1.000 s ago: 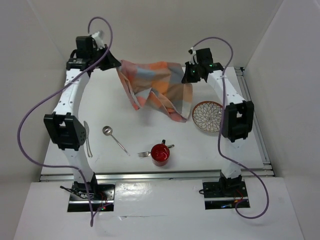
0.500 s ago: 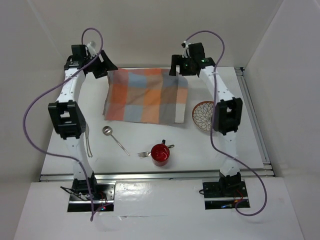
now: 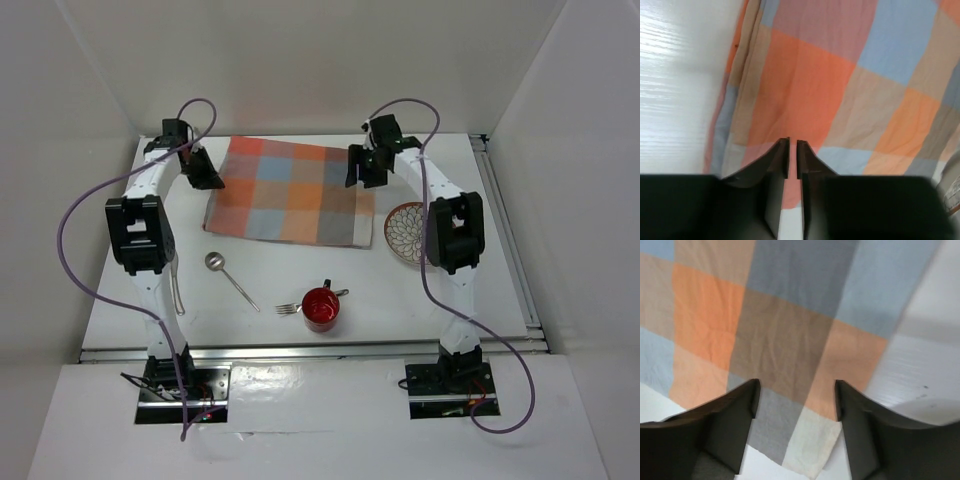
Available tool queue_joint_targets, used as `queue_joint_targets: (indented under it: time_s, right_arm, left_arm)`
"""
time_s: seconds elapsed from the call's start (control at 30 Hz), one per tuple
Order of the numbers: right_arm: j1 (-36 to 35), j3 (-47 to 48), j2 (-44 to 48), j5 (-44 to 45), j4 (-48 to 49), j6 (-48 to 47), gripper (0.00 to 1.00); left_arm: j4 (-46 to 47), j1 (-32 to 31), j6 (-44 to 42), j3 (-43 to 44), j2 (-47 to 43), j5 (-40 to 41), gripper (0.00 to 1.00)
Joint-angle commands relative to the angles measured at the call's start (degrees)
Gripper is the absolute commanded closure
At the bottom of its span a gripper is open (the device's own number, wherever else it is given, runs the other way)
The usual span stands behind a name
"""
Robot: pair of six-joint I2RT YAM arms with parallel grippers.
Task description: Set the dinner table for one person
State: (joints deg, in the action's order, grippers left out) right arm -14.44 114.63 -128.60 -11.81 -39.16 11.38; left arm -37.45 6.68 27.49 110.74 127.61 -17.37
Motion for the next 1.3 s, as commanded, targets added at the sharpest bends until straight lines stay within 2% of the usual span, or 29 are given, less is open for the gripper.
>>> queue_joint_targets:
  time_s: [0.0,0.03,0.07,0.1,0.23,0.6,0.77,1.0,1.27]
  right_arm:
    - [-3.9,-3.4,3.6,-1.0,2.8,1.4,0.34]
    - [-5.2,-4.0,3.6,-2.1,3.3,2.0,0.39]
    - [-5.7,-4.5,3.6,-2.9,4.3,2.6,0.46]
    - [-5.7,-5.0,3.0,-4.0,4.8,3.1,0.6]
    - [-7.1,-6.3,1.6,-4.5,5.3,5.8,0.82]
    - [-7.6,-21.0,3.8,-2.7,8.6,10.0,0.9]
    - [-7.6,-26.6,6.4,-0.7,8.6,10.0,0.94]
    - [-7.6,-35.0,12.0,0.0,9.7,10.5,0.96]
    - [-7.6,-42.5,16.4,0.7,12.2,12.3,0.96]
  left_arm:
    - [-1.3,-1.8,-2.1,1.7,-1.2,3.0,0.82]
    - [-2.0,-1.8,-2.1,1.7,-0.6,3.0,0.91]
    - [-2.0,-1.8,-1.3,0.8,0.0,4.0,0.91]
    - [-2.0,-1.8,-1.3,0.3,0.0,4.5,0.91]
    - [-1.5,-1.8,-0.2,-2.6,1.1,7.2,0.96]
    - [0.9,-2.9,2.8,-19.3,-4.8,8.8,1.0]
    - [0.9,-4.8,4.0,-26.1,-9.0,13.4,1.0]
    - [1.5,-4.8,4.5,-35.3,-16.2,14.1,1.0]
    - [2.6,-7.3,5.1,-43.1,-19.1,15.3,1.0]
